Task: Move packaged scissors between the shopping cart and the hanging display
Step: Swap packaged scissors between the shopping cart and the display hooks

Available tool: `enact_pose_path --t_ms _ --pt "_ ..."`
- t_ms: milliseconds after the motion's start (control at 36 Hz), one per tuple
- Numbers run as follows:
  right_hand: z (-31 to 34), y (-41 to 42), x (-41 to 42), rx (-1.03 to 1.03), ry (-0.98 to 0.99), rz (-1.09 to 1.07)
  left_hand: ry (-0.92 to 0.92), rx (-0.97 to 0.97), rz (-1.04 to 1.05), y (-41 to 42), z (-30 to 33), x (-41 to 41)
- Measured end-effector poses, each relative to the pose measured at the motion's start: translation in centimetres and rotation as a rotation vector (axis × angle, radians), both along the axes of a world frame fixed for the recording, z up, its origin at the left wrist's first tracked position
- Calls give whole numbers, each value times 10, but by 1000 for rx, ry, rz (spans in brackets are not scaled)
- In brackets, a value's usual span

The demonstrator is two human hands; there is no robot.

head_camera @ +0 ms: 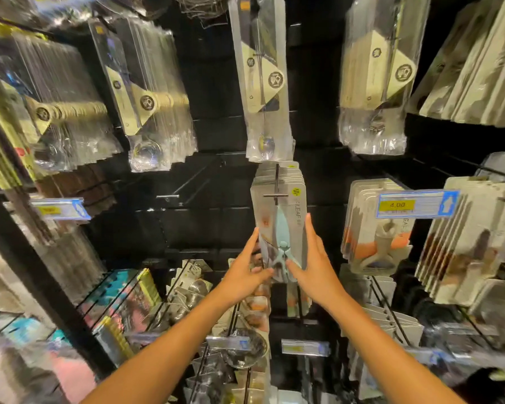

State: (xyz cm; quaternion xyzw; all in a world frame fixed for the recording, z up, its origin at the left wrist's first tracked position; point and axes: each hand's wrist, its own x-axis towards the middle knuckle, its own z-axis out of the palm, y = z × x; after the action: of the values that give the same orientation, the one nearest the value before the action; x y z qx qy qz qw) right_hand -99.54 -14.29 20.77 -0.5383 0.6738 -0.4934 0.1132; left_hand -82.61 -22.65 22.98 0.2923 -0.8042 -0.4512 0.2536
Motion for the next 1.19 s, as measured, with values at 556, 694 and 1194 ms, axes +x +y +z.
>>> enact_pose_path --t_ms 556,694,1194 --pt "-47 41 125 164 224 270 -289 -473 91 22 -76 200" --pt "-58 20 215 261 321 469 -319 -489 184 40 -91 305" --pt "-136 -7 577 510 623 1078 -598 -126 707 182 -203 710"
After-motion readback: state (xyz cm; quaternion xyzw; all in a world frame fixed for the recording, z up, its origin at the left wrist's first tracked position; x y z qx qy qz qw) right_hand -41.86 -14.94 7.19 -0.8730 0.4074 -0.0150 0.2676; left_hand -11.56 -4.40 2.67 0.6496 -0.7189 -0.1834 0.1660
